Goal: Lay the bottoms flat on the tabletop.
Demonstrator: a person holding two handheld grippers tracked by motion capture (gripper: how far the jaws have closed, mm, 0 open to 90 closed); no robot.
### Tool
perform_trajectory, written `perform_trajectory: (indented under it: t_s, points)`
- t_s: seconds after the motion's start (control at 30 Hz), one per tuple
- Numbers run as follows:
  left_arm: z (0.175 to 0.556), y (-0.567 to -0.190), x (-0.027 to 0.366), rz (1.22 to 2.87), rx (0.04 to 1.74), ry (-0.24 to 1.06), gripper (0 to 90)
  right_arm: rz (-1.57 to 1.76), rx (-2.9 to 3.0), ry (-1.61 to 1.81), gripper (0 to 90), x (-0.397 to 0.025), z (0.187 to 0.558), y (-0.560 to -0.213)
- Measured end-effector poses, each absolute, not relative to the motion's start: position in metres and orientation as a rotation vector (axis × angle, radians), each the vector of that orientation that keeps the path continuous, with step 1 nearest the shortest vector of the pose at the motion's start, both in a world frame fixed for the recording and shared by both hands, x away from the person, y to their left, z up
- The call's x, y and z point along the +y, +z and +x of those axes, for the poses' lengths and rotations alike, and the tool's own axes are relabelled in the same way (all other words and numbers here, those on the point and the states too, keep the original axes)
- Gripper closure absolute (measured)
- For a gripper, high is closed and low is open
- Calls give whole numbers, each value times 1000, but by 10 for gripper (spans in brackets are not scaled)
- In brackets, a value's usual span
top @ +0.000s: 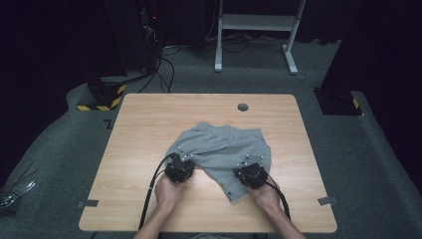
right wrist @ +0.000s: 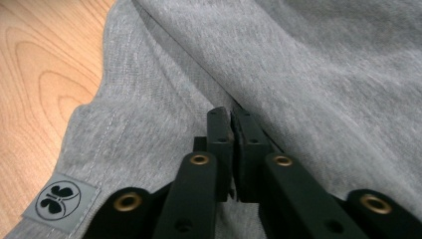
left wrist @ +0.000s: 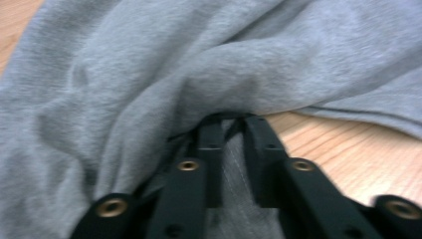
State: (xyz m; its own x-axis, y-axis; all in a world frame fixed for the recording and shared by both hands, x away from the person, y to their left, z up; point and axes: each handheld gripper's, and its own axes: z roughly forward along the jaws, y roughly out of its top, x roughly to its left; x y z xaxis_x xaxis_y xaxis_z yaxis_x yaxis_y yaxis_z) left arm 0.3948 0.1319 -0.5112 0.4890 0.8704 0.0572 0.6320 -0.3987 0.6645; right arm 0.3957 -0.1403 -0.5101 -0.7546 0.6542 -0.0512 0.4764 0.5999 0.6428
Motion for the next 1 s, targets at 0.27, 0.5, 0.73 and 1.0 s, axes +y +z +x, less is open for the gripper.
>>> perform_trajectory:
  t_s: [0.27,0.5,0.73,1.0]
  points:
    - [387,-490,149,2145,1208,570,857,928,2494,960,888,-159,394,-493]
    - [384,-472,168,2079,1203,604,851,1018,2399,933,856,-183,403,-482]
    - [388,-485,161,2110,1190,570,843,948,2480,1010,560,-159,389,-491]
    - [395,-481,164,2087,1203,561,854,920,2574,902,886,-147,401,-509]
